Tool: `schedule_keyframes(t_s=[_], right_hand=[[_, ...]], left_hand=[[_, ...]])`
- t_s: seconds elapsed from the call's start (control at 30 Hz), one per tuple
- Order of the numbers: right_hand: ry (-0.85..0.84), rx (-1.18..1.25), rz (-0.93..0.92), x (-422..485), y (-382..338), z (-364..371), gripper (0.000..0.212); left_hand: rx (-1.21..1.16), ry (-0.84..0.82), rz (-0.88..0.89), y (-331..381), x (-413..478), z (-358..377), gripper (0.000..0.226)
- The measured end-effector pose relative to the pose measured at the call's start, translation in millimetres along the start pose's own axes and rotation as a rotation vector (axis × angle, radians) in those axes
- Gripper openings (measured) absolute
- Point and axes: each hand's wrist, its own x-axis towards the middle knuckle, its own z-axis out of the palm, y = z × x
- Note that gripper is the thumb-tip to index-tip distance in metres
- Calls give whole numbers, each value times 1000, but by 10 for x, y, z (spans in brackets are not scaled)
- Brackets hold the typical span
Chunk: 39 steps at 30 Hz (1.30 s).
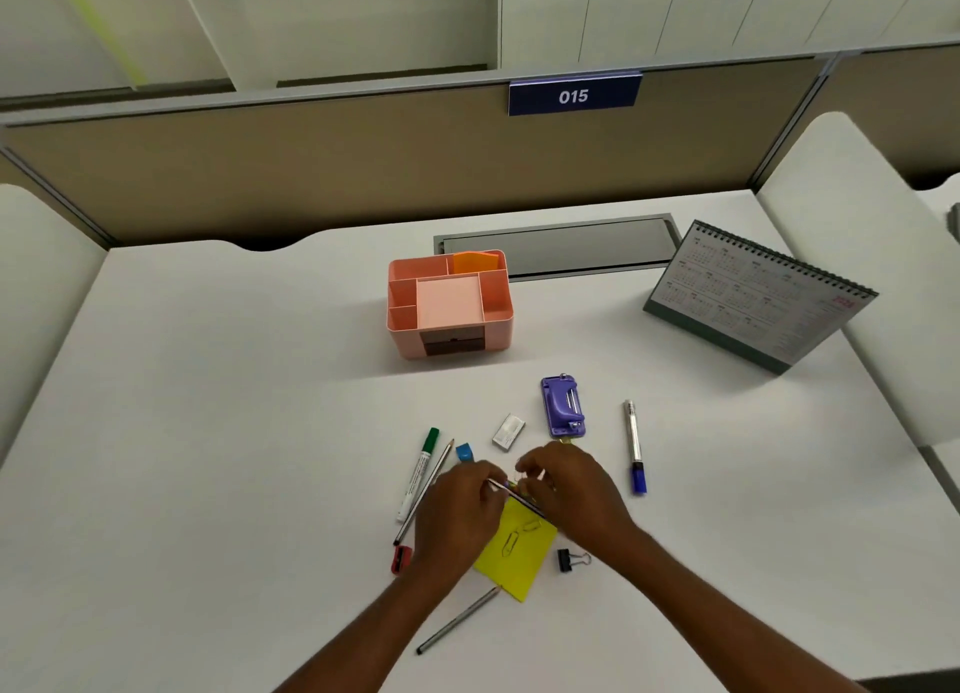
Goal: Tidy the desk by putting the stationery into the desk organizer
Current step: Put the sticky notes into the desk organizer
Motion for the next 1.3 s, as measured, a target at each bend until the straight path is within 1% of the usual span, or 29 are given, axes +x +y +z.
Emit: schedule_keyframes(t_s=[0.1, 0.17, 0.27, 0.33, 0.43, 0.57, 0.73, 0.9, 1.03, 1.13, 1.2, 1.3], right_hand=[[-76, -136, -2, -273, 51, 96, 21], [-73, -198, -34, -459, 78, 162, 22], [-90, -300, -124, -679, 108, 249, 21], [-99, -385, -190, -773, 151, 304, 16], [-95, -404, -221, -847, 201, 374, 13], [-69, -425, -243, -854, 230, 442, 13], [-55, -427, -227, -886, 220, 479, 15], [-4, -322, -198, -877, 167, 384, 20], [106, -169, -90, -801, 144, 221, 18], [179, 3, -5, -713, 112, 70, 33], [195, 105, 35, -615, 49, -46, 37], [214, 187, 42, -445, -47, -210, 27]], left_hand=[[80, -32, -94, -93, -211, 78, 20], [117, -8, -145, -143, -317, 115, 22], [159, 12, -156, -192, -425, 149, 26], [157, -1, -144, -214, -469, 171, 29], [148, -26, -137, -210, -505, 195, 32], [106, -34, -173, -160, -534, 222, 28], [21, -40, -244, -98, -520, 210, 15], [-76, -61, -282, -47, -490, 162, 10], [-180, 2, -259, -3, -499, 56, 3], [-285, 58, -223, 28, -481, -33, 3], [-358, 95, -190, 57, -440, -92, 6], [-418, 138, -148, 123, -352, -180, 14]])
